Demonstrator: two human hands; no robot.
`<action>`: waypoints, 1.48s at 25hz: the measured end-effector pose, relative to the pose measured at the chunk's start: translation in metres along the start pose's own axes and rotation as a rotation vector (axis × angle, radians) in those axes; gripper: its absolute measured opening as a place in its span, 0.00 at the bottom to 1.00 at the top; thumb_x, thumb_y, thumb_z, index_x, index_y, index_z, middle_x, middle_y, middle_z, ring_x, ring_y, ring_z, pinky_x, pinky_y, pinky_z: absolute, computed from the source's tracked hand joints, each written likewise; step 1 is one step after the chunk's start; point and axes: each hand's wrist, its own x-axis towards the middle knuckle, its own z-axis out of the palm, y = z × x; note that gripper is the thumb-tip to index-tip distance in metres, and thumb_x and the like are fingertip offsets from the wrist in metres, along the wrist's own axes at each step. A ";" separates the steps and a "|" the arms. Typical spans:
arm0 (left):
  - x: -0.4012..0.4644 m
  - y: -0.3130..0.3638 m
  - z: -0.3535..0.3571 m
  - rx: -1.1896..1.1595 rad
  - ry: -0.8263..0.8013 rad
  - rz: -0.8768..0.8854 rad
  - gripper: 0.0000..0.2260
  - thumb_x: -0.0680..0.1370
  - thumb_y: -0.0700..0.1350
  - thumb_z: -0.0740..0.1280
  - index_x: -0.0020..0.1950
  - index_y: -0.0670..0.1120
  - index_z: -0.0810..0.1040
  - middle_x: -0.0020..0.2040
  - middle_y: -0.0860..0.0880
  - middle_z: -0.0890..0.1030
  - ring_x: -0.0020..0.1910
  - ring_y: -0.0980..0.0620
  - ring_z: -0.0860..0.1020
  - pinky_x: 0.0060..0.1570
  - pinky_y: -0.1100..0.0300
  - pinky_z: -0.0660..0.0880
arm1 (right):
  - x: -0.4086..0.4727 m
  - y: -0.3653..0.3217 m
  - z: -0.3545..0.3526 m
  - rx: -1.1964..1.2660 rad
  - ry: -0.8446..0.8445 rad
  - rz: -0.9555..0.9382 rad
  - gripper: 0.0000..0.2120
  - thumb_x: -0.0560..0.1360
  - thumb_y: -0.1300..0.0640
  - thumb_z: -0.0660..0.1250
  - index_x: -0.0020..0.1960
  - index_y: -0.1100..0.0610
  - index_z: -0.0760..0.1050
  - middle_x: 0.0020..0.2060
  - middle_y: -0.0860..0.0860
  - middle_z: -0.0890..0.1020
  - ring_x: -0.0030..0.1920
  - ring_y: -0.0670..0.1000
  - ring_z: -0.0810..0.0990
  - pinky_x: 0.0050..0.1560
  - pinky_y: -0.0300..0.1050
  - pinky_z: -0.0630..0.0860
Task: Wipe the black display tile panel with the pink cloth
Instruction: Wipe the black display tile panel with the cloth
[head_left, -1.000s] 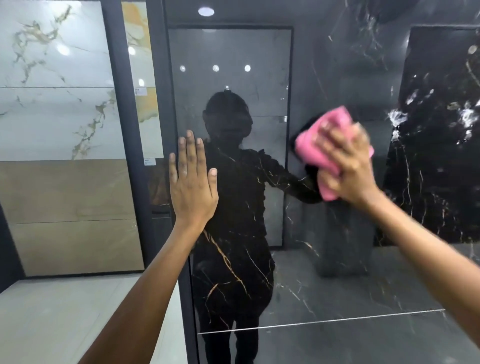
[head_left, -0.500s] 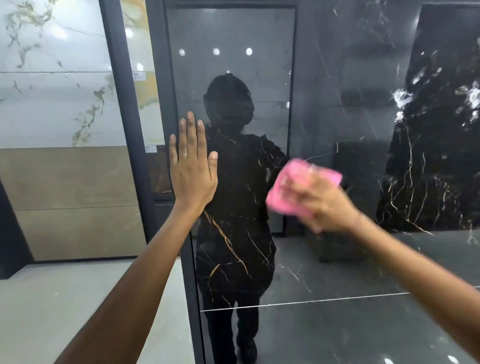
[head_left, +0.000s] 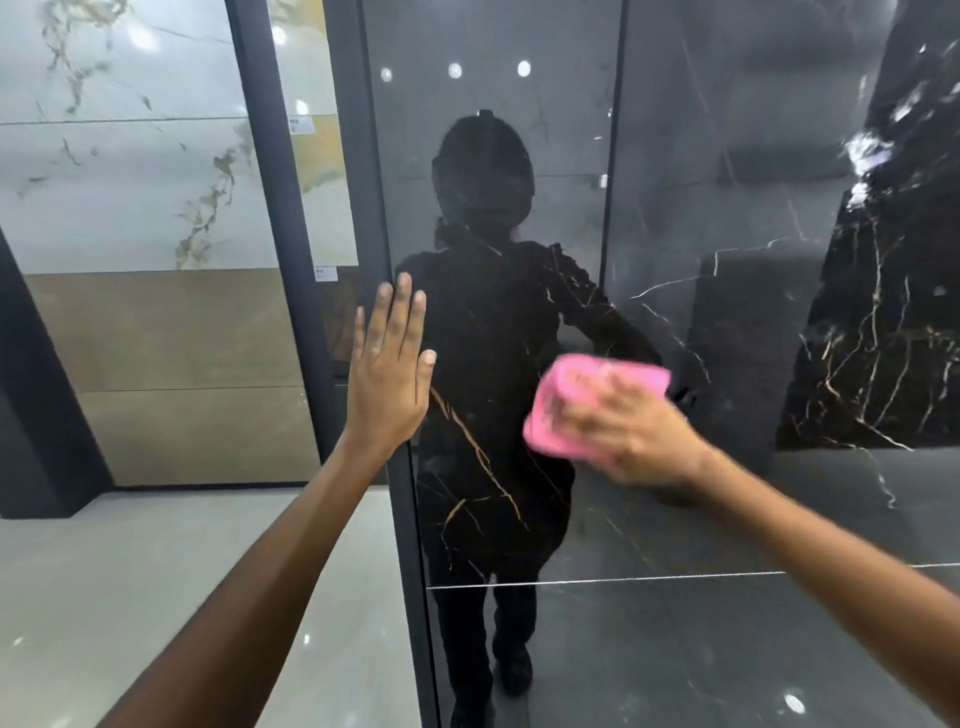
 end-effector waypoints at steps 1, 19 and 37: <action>0.002 0.000 0.001 -0.019 0.009 0.004 0.25 0.81 0.44 0.52 0.77 0.42 0.50 0.77 0.42 0.54 0.77 0.53 0.40 0.75 0.51 0.40 | 0.020 0.022 -0.006 0.030 0.091 0.222 0.26 0.68 0.60 0.62 0.67 0.54 0.70 0.66 0.54 0.71 0.69 0.61 0.64 0.71 0.58 0.56; 0.077 -0.040 -0.035 0.072 -0.040 0.398 0.26 0.79 0.45 0.55 0.77 0.41 0.57 0.77 0.41 0.58 0.76 0.45 0.54 0.74 0.46 0.46 | 0.111 -0.080 0.021 0.069 0.057 0.136 0.28 0.68 0.59 0.65 0.69 0.54 0.68 0.69 0.56 0.70 0.72 0.62 0.63 0.69 0.61 0.58; 0.069 -0.038 -0.029 0.009 -0.012 0.361 0.25 0.79 0.41 0.57 0.76 0.41 0.58 0.77 0.42 0.59 0.76 0.45 0.54 0.74 0.49 0.44 | -0.001 -0.104 0.028 -0.025 -0.165 -0.180 0.33 0.67 0.54 0.66 0.72 0.48 0.64 0.72 0.46 0.66 0.75 0.57 0.54 0.76 0.55 0.40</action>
